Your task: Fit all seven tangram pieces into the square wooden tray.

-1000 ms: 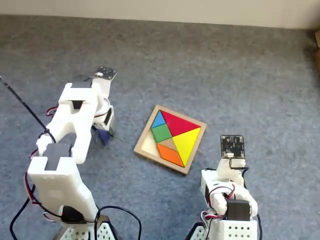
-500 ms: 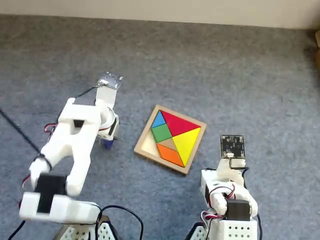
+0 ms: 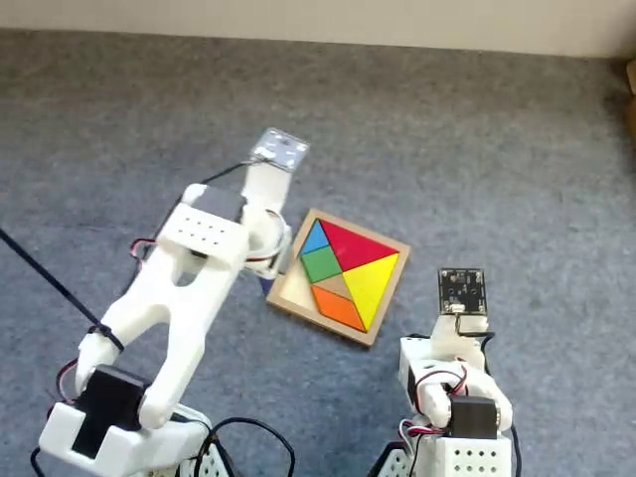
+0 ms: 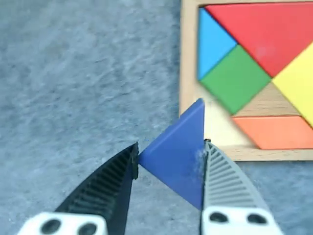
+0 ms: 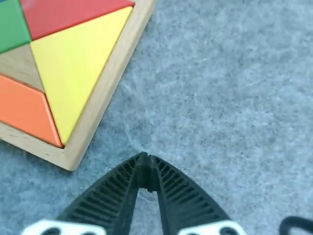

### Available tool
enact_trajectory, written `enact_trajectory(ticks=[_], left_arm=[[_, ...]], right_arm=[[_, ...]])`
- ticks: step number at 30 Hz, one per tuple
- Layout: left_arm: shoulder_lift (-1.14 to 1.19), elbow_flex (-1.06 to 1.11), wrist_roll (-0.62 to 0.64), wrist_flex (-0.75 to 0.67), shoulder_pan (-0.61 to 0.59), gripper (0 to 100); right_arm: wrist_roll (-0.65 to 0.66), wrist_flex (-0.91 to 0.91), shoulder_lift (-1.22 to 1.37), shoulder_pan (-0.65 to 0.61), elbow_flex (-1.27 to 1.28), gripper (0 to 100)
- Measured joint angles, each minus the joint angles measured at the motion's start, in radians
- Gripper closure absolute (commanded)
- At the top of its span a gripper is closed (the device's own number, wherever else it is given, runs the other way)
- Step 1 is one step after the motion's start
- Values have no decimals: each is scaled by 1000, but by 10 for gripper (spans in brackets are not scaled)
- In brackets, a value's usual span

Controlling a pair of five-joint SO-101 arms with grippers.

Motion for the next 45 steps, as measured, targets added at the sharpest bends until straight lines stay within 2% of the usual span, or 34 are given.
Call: enact_trajectory(ticks=[6,13,17,22,28,38,42,45], left_arm=[[0,0,11,-6,63,918],[0,147,20,-238,103,917],[0,192,57,-311,98,916],[0,192,60,-331,101,911],[0,192,60,-331,100,799],[77,184,66,-331,100,789],[78,150,66,-298,100,718],[78,144,66,-281,100,705]], right_arm=[[0,0,0,0,0,993],[0,0,0,0,0,993],[0,0,0,0,0,993],[0,0,0,0,0,993],[0,0,0,0,0,993],[0,0,0,0,0,993],[0,0,0,0,0,993],[0,0,0,0,0,993]])
